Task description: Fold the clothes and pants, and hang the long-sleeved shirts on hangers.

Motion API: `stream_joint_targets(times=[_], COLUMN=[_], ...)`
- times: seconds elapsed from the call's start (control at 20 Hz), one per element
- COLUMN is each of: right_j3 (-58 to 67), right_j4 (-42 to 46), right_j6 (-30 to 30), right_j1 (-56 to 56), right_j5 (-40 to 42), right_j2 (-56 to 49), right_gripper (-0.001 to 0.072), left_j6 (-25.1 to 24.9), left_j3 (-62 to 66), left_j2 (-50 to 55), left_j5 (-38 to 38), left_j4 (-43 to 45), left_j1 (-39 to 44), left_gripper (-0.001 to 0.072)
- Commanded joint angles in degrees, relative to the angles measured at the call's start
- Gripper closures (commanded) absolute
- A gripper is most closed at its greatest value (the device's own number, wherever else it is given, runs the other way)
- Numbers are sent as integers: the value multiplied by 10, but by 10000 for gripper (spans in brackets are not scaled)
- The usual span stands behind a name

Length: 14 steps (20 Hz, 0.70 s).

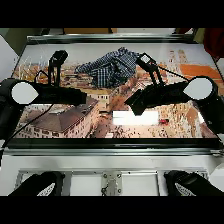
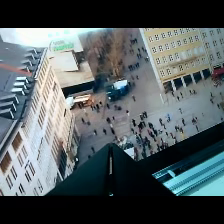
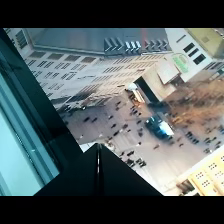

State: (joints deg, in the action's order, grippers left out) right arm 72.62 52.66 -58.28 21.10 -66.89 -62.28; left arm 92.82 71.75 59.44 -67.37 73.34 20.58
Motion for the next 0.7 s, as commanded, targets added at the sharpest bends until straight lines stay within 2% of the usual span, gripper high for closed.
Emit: stream_joint_targets(times=[0.0,0.25,0.3,0.35,0.4,0.45,0.65], right_j3=[0,0,0,0,0,0,0], right_j4=[0,0,0,0,0,0,0], right_j6=[0,0,0,0,0,0,0], right_j1=[0,0,0,0,0,0,0], right_j5=[0,0,0,0,0,0,0], right_j2=[0,0,0,0,0,0,0], right_gripper=[686,686,686,686,686,686,686], left_j6=[0,0,0,0,0,0,0], left_j3=[0,0,0,0,0,3,95], left_j2=[0,0,1,3,10,24,178], left_j5=[0,3,27,66,106,151,220], left_j4=[0,0,2,2,2,3,6], left_j1=[0,0,0,0,0,0,-15], left_gripper=[691,691,690,558,145,-5,-5])
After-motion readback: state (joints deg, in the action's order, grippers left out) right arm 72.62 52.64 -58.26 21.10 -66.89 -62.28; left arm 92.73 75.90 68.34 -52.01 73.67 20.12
